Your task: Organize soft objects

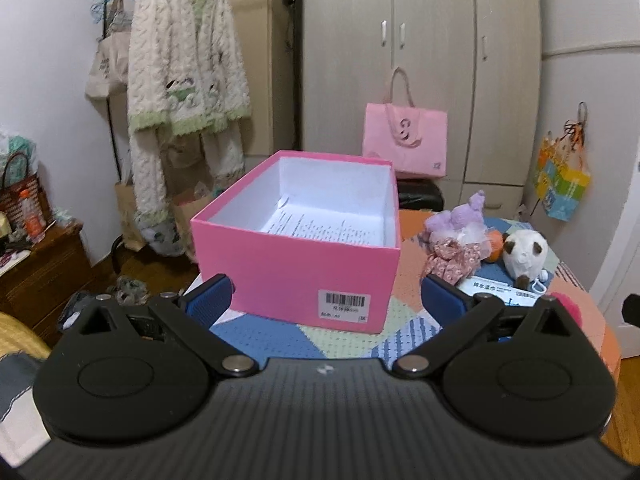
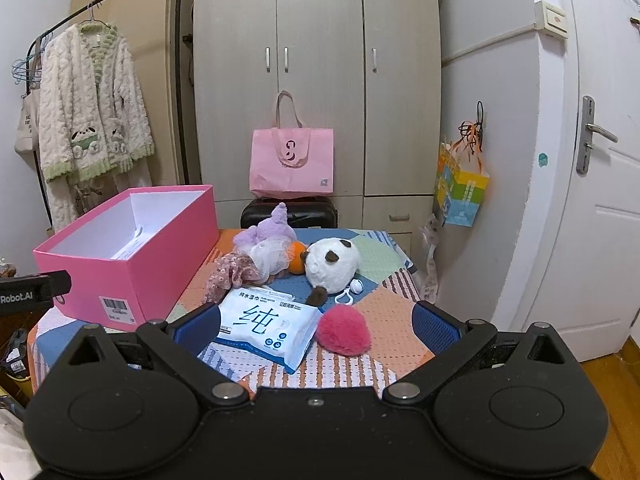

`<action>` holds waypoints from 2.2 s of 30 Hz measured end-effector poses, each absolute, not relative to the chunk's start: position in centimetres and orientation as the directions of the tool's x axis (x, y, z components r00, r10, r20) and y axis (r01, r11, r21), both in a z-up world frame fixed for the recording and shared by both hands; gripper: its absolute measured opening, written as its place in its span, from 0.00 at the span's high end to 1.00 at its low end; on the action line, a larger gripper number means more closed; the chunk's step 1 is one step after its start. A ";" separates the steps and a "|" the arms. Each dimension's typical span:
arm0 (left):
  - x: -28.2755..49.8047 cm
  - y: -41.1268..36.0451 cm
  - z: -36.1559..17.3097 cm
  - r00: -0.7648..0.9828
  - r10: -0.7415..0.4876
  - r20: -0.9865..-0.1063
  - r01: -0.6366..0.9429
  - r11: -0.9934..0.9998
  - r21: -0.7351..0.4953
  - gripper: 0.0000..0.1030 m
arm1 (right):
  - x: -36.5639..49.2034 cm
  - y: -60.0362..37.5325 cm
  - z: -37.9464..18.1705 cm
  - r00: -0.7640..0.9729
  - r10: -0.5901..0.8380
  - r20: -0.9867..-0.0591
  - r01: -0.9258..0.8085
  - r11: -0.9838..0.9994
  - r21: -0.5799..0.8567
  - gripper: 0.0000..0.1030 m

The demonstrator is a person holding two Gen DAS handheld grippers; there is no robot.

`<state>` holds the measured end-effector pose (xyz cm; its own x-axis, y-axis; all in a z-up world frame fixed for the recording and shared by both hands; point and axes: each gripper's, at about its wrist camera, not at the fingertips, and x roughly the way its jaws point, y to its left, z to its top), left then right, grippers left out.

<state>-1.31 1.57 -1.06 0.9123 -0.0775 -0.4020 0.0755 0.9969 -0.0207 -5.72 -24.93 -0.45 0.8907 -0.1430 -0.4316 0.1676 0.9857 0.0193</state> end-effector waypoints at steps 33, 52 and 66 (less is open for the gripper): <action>-2.0 -0.3 -2.5 0.896 -0.150 -0.419 0.177 0.984 0.026 0.00 | -6.2 -25.1 -1.1 0.889 -0.135 -0.438 0.156 0.988 0.012 0.00; -1.1 -1.4 -1.6 0.865 -0.200 -0.459 0.244 0.969 0.039 0.00 | -6.6 -25.1 -0.5 0.900 -0.046 -0.433 0.055 0.998 0.010 0.00; 2.7 -6.1 -0.5 0.907 -0.217 -0.360 0.275 0.954 0.119 0.00 | -2.0 -27.7 -4.1 0.943 0.098 -0.318 -0.082 0.995 0.063 0.00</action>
